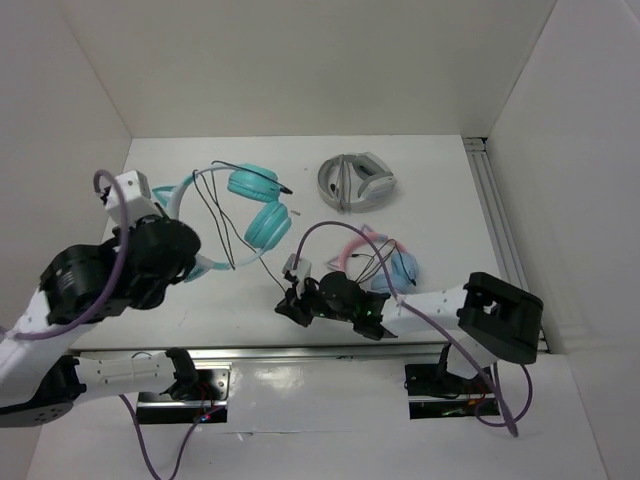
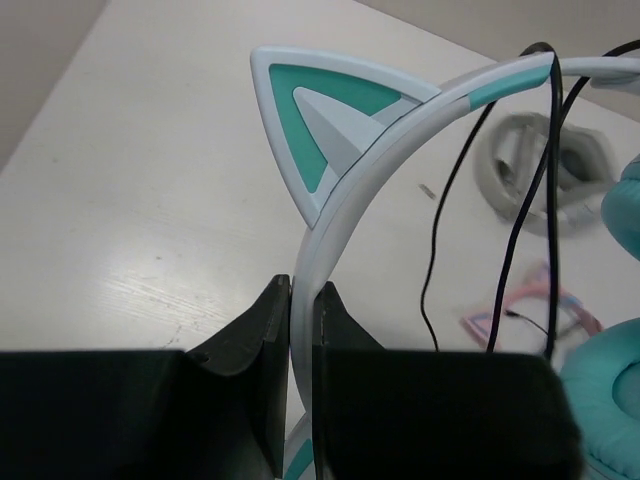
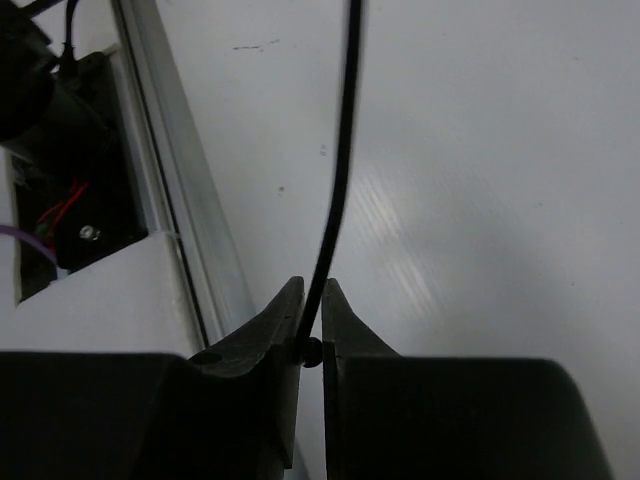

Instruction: Wrap the headphones

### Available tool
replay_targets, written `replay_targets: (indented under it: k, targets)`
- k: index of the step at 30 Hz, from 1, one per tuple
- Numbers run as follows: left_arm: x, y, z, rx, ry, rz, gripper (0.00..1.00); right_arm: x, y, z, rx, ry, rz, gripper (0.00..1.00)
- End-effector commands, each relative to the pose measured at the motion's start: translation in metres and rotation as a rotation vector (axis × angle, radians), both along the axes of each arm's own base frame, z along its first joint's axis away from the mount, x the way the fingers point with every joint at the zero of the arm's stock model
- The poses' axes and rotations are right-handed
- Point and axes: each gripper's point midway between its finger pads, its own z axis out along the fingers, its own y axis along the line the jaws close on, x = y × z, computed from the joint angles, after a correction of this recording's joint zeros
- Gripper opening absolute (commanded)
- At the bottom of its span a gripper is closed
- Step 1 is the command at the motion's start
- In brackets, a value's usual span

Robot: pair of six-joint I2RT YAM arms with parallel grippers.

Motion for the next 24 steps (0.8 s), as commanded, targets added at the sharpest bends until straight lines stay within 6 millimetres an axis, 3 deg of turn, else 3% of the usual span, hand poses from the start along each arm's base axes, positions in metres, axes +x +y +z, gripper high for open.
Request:
replay_targets:
  k: [1,5,10,14,19,24]
  targets:
    - [0.033,0.009,-0.001,0.032,-0.062,0.221,0.0,-0.018,-0.008,0.02,-0.012,-0.052,-0.025,0.0]
    - [0.062,0.006,-0.013,0.079,-0.03,0.268,0.0,-0.045,-0.01,0.03,-0.045,-0.1,-0.014,0.0]
    - [0.091,0.022,-0.02,0.119,-0.016,0.282,0.0,-0.072,-0.009,0.056,-0.038,-0.115,0.05,0.0]
    - [0.108,0.016,-0.049,0.235,0.075,0.295,0.0,-0.08,-0.011,0.074,-0.02,-0.138,0.09,0.0]
    - [0.104,0.001,-0.074,0.352,0.173,0.322,0.0,-0.088,-0.005,0.103,-0.007,-0.175,0.149,0.0]
    - [0.095,-0.021,-0.097,0.517,0.266,0.22,0.0,-0.074,-0.016,0.131,-0.068,-0.265,0.092,0.0]
